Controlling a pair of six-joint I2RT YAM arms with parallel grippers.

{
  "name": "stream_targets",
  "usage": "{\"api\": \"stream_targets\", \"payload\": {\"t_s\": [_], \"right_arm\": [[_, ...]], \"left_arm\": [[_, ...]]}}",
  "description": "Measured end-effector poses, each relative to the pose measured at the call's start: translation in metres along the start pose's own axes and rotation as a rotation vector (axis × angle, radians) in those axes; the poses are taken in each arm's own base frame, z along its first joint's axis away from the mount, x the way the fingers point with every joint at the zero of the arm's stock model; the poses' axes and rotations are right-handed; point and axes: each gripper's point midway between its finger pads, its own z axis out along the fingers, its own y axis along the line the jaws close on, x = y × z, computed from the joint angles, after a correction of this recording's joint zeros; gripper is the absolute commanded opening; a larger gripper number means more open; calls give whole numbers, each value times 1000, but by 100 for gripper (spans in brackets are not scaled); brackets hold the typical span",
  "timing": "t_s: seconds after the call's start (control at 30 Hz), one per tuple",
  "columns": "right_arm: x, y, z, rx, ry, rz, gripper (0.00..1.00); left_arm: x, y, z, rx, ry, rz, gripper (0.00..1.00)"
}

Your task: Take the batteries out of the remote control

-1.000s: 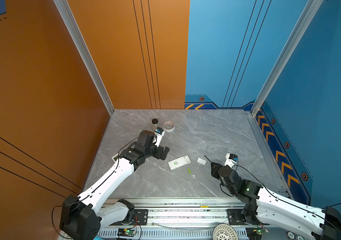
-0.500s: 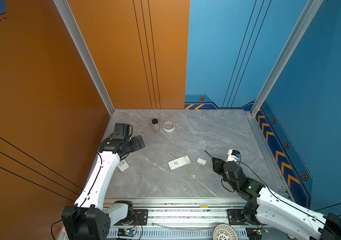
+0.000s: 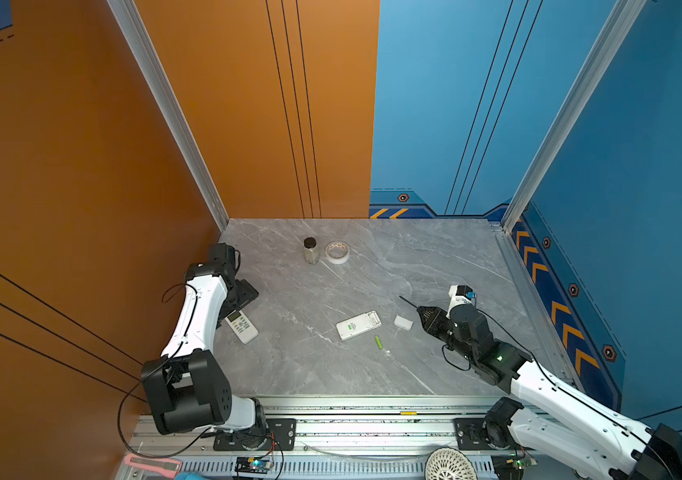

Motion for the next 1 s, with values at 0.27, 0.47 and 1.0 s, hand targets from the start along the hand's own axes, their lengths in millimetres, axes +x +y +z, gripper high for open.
{"api": "stream_targets", "payload": {"t_s": [0.27,0.47,1.0], "right_arm": [[0,-45,28,132,-39,-31,9],[-1,-92,64,222,-99,-20,37],[-51,-22,33,122,-119,-149,89]], "left_arm": [[9,-18,9,56,47,14,98],[17,-32,2,151,46,16,98],[0,19,44,-58,81,-103,98]]}}
